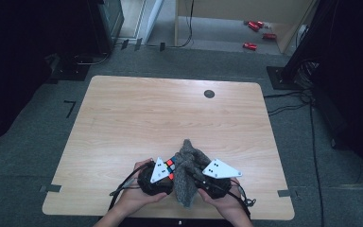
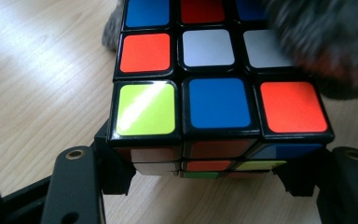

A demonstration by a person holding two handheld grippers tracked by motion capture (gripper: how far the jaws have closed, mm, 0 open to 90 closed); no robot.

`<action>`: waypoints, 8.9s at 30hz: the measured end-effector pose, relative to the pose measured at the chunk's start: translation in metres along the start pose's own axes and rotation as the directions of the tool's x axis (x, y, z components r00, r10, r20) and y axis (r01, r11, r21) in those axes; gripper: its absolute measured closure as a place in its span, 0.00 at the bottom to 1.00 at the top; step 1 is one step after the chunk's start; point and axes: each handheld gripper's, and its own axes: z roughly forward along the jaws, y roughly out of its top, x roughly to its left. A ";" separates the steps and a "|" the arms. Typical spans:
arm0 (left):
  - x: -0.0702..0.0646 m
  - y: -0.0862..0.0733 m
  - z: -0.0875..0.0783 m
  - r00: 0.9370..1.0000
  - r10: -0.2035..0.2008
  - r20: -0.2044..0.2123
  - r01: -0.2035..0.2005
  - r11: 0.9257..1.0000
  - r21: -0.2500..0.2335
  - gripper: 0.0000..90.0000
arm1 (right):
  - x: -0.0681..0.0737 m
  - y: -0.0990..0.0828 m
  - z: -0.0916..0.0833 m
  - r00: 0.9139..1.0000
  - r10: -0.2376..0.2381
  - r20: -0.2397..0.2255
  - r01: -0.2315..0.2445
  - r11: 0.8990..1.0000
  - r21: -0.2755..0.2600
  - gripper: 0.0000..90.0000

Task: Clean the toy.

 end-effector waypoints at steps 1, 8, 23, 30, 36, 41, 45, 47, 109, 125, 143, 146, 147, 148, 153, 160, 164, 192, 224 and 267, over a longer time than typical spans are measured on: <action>0.000 0.001 0.000 1.000 0.005 0.003 -0.005 1.000 -0.002 0.38 | 0.001 0.000 0.001 1.000 -0.001 0.001 0.001 1.000 0.003 0.85; -0.005 0.003 0.001 1.000 0.025 -0.015 -0.025 1.000 0.003 0.38 | 0.012 -0.001 0.009 0.999 -0.041 0.001 0.041 0.999 0.018 0.84; -0.016 0.006 -0.002 0.994 0.096 -0.046 -0.096 0.995 -0.004 0.39 | 0.016 -0.001 0.012 0.998 -0.051 0.024 0.051 0.999 0.021 0.84; -0.011 0.005 -0.003 0.995 0.091 -0.049 -0.091 0.996 0.002 0.39 | 0.009 -0.003 0.009 0.999 -0.023 0.039 0.022 0.999 0.033 0.84; -0.013 0.005 -0.003 0.993 0.103 -0.063 -0.102 0.995 0.014 0.39 | 0.019 -0.005 0.009 0.999 -0.041 0.020 0.040 0.999 0.031 0.84; -0.018 0.005 -0.003 0.990 0.120 -0.072 -0.119 0.993 0.013 0.39 | 0.028 -0.005 0.013 0.999 -0.048 0.017 0.048 0.998 0.032 0.84; -0.016 0.004 -0.004 0.992 0.111 -0.067 -0.111 0.994 0.008 0.39 | 0.021 -0.004 0.013 0.999 -0.026 0.035 0.025 1.000 0.019 0.84; -0.013 0.003 -0.005 0.993 0.100 -0.065 -0.100 0.995 0.006 0.39 | 0.016 -0.005 0.012 0.999 -0.005 0.050 0.004 1.000 0.021 0.84; 0.014 -0.010 -0.035 0.958 0.118 0.261 -0.056 0.971 -0.233 0.39 | 0.009 -0.004 -0.009 0.997 0.038 -0.062 -0.046 0.990 -0.130 0.86; 0.017 -0.009 -0.037 0.965 0.088 0.248 -0.028 0.972 -0.235 0.39 | 0.009 -0.008 -0.006 0.997 0.034 -0.062 -0.041 0.993 -0.113 0.86; 0.018 -0.009 -0.038 0.967 0.080 0.243 -0.020 0.971 -0.239 0.39 | 0.007 -0.011 -0.001 0.997 0.043 -0.058 -0.048 0.994 -0.097 0.86; 0.012 -0.009 -0.032 0.963 0.102 0.250 -0.047 0.975 -0.218 0.39 | 0.005 -0.009 -0.003 0.997 0.049 -0.053 -0.055 0.992 -0.111 0.86; 0.012 -0.009 -0.032 0.963 0.102 0.250 -0.047 0.975 -0.218 0.39 | 0.005 -0.010 -0.003 0.997 0.050 -0.052 -0.056 0.992 -0.113 0.86; 0.012 -0.009 -0.032 0.962 0.103 0.253 -0.047 0.975 -0.218 0.39 | 0.005 -0.010 -0.003 0.997 0.050 -0.052 -0.056 0.992 -0.113 0.86; 0.014 -0.008 -0.035 0.962 0.093 0.256 -0.033 0.972 -0.231 0.39 | 0.003 -0.013 0.001 0.997 0.058 -0.052 -0.063 0.993 -0.099 0.86; 0.027 -0.007 -0.045 0.975 0.060 0.212 0.000 0.962 -0.272 0.39 | 0.001 -0.020 0.008 0.998 0.059 -0.037 -0.061 0.996 -0.065 0.85; 0.032 -0.004 -0.052 0.980 0.041 0.192 0.020 0.953 -0.303 0.39 | 0.002 -0.024 0.012 0.997 0.062 -0.035 -0.064 0.997 -0.050 0.85; 0.021 0.007 -0.049 0.974 0.028 0.224 0.052 0.937 -0.344 0.39 | 0.010 -0.022 0.014 0.995 0.081 -0.065 -0.085 0.994 -0.067 0.85; 0.025 0.004 -0.051 0.980 0.027 0.199 0.043 0.940 -0.339 0.39 | 0.007 -0.023 0.016 0.996 0.073 -0.048 -0.076 0.995 -0.062 0.85; 0.024 -0.001 -0.032 0.994 0.020 0.103 0.004 0.975 -0.223 0.39 | -0.018 -0.007 -0.013 0.988 0.124 0.094 -0.118 0.991 -0.069 0.46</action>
